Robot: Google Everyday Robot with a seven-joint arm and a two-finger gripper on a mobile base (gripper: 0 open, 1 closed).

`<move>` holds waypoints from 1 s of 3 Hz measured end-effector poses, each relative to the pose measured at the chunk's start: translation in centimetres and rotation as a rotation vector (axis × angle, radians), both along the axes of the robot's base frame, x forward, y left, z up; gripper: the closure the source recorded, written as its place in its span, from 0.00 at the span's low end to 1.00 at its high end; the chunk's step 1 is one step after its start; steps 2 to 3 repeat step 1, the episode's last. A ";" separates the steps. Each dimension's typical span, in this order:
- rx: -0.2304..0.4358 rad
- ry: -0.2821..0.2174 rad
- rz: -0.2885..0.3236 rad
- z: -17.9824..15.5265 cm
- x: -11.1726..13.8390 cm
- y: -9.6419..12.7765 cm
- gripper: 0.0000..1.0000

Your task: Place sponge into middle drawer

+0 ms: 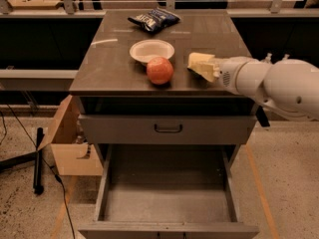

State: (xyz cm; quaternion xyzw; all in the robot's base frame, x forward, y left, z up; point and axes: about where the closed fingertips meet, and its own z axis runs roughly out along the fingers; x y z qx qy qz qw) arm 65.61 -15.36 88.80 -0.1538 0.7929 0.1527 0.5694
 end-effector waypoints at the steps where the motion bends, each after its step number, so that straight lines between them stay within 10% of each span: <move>1: 0.000 -0.007 -0.011 0.1 0.2 -0.2 0.82; 3: 0.000 -0.007 -0.011 0.1 0.2 -0.2 0.82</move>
Offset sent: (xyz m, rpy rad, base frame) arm 0.0000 0.0000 0.0000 0.0000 0.0000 0.0000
